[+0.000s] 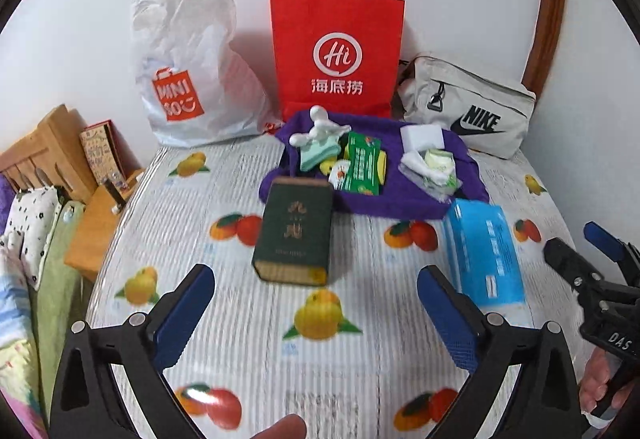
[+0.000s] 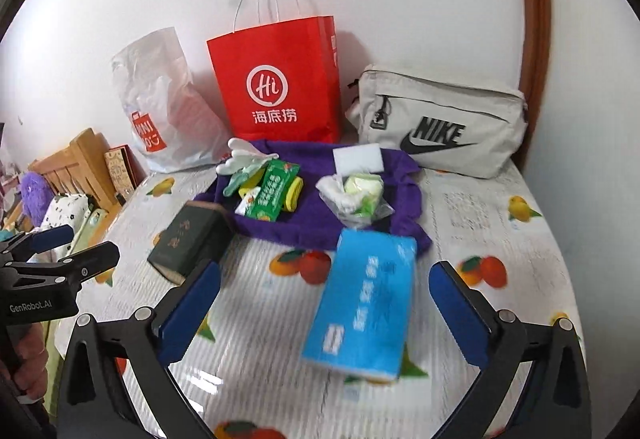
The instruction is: Organize soft objects
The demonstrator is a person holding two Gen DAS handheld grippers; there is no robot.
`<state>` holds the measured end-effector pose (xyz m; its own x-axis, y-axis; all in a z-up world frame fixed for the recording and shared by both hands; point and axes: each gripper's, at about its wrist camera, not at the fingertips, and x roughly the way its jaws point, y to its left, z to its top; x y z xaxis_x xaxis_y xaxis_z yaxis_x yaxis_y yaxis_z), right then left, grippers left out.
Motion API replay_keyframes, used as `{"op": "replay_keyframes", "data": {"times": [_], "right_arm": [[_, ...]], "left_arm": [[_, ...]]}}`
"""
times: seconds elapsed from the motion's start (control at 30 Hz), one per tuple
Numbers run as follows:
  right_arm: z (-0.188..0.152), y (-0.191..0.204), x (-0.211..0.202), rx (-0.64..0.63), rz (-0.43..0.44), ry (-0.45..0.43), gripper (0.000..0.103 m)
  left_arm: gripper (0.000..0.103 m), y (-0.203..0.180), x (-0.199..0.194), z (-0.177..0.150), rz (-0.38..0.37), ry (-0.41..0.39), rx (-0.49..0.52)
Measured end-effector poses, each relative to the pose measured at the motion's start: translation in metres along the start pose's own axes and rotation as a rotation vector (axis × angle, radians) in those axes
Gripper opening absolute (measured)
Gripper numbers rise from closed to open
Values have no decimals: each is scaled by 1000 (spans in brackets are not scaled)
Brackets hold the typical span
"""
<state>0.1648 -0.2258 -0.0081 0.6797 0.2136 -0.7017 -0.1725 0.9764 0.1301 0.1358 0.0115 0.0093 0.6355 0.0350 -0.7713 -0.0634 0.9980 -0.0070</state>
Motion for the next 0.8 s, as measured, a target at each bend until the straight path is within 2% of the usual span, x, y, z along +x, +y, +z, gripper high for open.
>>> {"op": "replay_keyframes", "data": {"times": [0.37, 0.47, 0.63, 0.8], "right_arm": [[-45, 4, -55, 6, -43, -33, 102], [-55, 5, -68, 19, -11, -43, 102], [-61, 9, -82, 2, -31, -64, 102], [-66, 11, -91, -1, -27, -77, 102]], "left_arm": [[102, 5, -31, -47, 24, -28, -11], [102, 3, -39, -56, 29, -31, 4], [103, 0, -50, -64, 6, -44, 12], [103, -2, -58, -67, 16, -56, 20]]}}
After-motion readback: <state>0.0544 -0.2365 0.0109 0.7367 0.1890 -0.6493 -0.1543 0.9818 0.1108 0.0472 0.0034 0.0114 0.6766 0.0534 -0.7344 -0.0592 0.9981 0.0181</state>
